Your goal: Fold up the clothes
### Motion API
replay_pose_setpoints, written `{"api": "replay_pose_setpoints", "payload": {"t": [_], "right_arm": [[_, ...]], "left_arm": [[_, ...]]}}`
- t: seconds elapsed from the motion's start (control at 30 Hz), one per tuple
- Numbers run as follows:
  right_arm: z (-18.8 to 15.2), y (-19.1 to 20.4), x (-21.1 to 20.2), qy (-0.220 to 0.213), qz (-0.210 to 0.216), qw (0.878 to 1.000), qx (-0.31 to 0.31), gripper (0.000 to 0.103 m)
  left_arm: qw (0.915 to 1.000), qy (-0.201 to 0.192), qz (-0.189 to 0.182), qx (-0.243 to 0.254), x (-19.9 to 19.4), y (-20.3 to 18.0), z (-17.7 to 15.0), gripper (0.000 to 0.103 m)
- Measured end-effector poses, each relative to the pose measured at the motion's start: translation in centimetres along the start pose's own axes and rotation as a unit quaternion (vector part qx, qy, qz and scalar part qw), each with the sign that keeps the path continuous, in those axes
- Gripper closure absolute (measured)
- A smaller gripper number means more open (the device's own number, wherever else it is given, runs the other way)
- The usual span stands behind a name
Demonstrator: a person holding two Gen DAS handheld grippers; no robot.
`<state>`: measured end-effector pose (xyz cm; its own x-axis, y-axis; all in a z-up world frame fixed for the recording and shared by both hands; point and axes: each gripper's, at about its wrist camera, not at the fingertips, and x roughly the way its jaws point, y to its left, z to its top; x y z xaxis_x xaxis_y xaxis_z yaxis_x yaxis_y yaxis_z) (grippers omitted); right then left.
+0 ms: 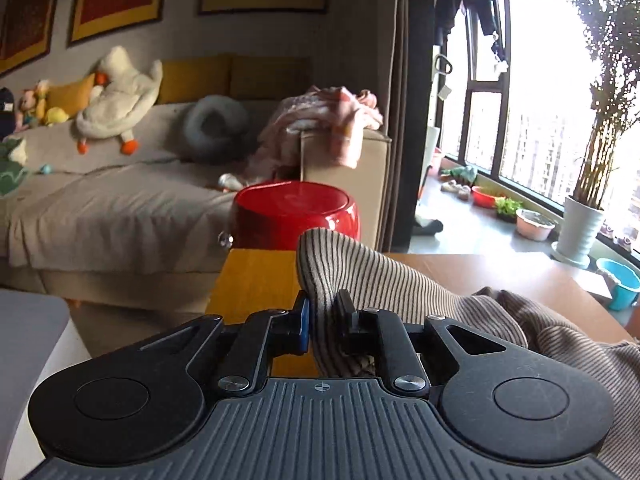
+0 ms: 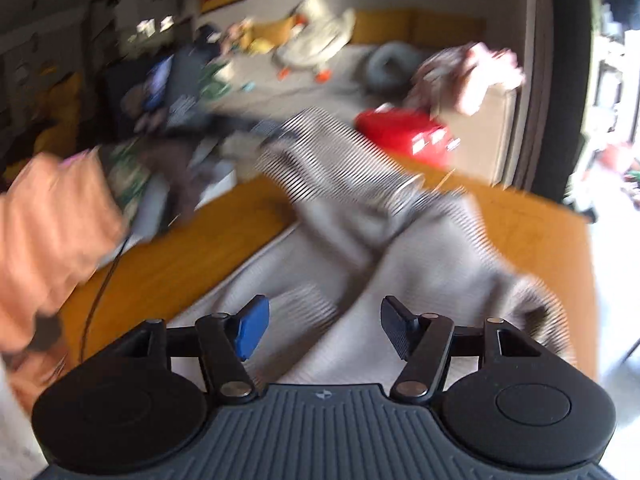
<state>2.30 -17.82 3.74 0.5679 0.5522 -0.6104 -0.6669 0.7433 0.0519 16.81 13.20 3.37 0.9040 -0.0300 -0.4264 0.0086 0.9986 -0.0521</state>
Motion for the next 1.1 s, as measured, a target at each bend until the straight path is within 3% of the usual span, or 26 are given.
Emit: {"api": "replay_pose_setpoints", "payload": {"t": [0.1,0.2,0.27,0.3,0.37,0.43,0.5,0.53,0.63,0.67,0.7,0.8,0.87,0.93,1.03,1.1], "right_arm": [[-1.5,2.4,2.2,0.033,0.029,0.999,-0.025,0.035],[-2.5,4.2,3.6,0.041,0.004,0.997,-0.073,0.038],[-2.6,4.6,3.9,0.034,-0.015,0.995,-0.097,0.081],[-2.0,3.7,3.7,0.031,-0.013,0.997,-0.076,0.094],[-0.6,1.8,2.7,0.007,-0.040,0.998,-0.052,0.098],[1.7,-2.1,0.5,-0.038,-0.109,0.993,-0.023,0.099],[4.0,-6.4,-2.2,-0.085,-0.181,0.980,0.015,0.099],[5.2,-8.4,-3.6,-0.109,-0.217,0.969,0.032,0.099],[8.2,-13.0,-8.3,-0.189,-0.312,0.929,0.059,0.099],[9.1,-14.2,-9.7,-0.215,-0.336,0.915,0.067,0.099],[9.8,-15.2,-10.9,-0.236,-0.355,0.901,0.074,0.099],[10.3,-15.8,-12.1,-0.262,-0.371,0.887,0.083,0.103],[9.8,-15.4,-11.3,-0.257,-0.355,0.895,0.088,0.103],[9.2,-14.9,-8.5,-0.225,-0.328,0.914,0.085,0.103],[7.9,-13.8,-3.9,-0.173,-0.286,0.940,0.072,0.103],[7.2,-12.8,-0.6,-0.142,-0.255,0.955,0.062,0.103]], "left_arm": [[0.9999,0.009,0.000,-0.009,0.4,0.6,-0.1,0.088],[0.9997,0.014,-0.004,-0.020,0.6,1.2,-0.3,0.087],[0.9995,0.017,-0.007,-0.026,0.6,1.7,-0.5,0.087],[0.9994,0.018,-0.008,-0.027,0.7,1.7,-0.4,0.085],[0.9993,0.022,-0.006,-0.031,0.6,2.2,-0.6,0.080],[0.9990,0.022,-0.005,-0.039,0.2,2.6,-0.4,0.076],[0.9984,0.021,-0.011,-0.052,-0.4,2.9,0.0,0.056],[0.9980,0.019,-0.016,-0.058,-0.9,2.9,0.2,0.051],[0.9970,0.006,-0.047,-0.062,-2.4,1.6,1.0,0.039],[0.9964,0.001,-0.057,-0.063,-2.9,1.1,1.3,0.029],[0.9952,-0.001,-0.075,-0.064,-3.2,0.1,1.2,0.022],[0.9882,0.009,-0.139,-0.063,-3.7,-3.5,-0.2,0.010],[0.9805,0.022,-0.185,-0.063,-3.7,-6.1,-1.6,0.007],[0.9721,0.045,-0.225,-0.048,-3.0,-8.5,-3.7,0.007],[0.9705,0.069,-0.231,0.000,-1.9,-10.9,-6.3,0.007],[0.9716,0.085,-0.221,0.005,-1.3,-11.0,-6.9,0.007]]}}
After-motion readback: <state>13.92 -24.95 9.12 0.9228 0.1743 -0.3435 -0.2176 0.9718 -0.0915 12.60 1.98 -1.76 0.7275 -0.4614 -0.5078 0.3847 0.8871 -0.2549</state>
